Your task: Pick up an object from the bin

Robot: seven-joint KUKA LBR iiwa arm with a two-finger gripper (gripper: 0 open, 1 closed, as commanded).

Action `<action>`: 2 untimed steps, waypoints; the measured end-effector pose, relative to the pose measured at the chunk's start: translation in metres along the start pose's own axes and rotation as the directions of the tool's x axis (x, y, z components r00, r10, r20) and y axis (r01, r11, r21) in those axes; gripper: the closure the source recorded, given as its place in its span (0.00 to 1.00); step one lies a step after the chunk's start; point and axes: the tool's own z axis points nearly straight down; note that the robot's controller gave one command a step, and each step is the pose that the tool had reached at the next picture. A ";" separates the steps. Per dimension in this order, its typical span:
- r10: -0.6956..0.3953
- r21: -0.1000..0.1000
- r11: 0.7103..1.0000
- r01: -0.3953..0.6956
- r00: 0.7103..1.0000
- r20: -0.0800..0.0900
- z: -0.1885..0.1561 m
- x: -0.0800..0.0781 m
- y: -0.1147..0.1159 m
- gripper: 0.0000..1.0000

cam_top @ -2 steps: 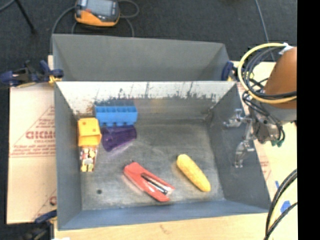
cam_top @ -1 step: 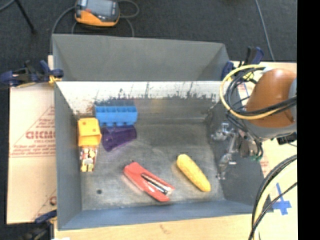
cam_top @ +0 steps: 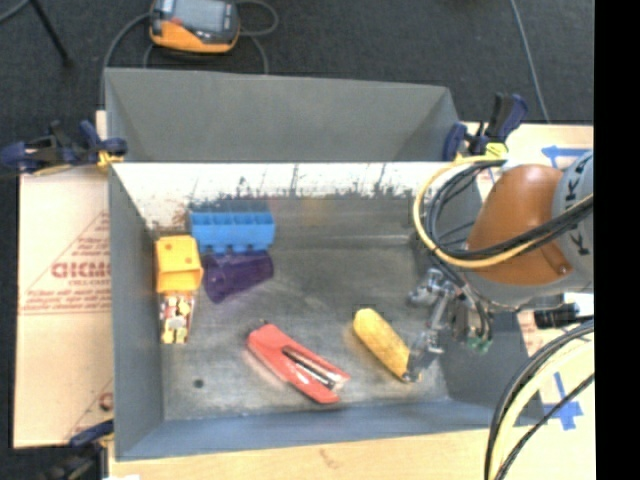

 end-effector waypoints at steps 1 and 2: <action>0.035 -0.001 0.999 -0.035 0.999 0.006 -0.005 -0.001 0.000 0.00; 0.260 -0.002 0.966 -0.260 0.966 0.006 0.043 0.002 0.007 0.00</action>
Offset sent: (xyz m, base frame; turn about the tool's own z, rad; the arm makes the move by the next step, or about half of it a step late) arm -0.0019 0.0115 -0.0599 0.2907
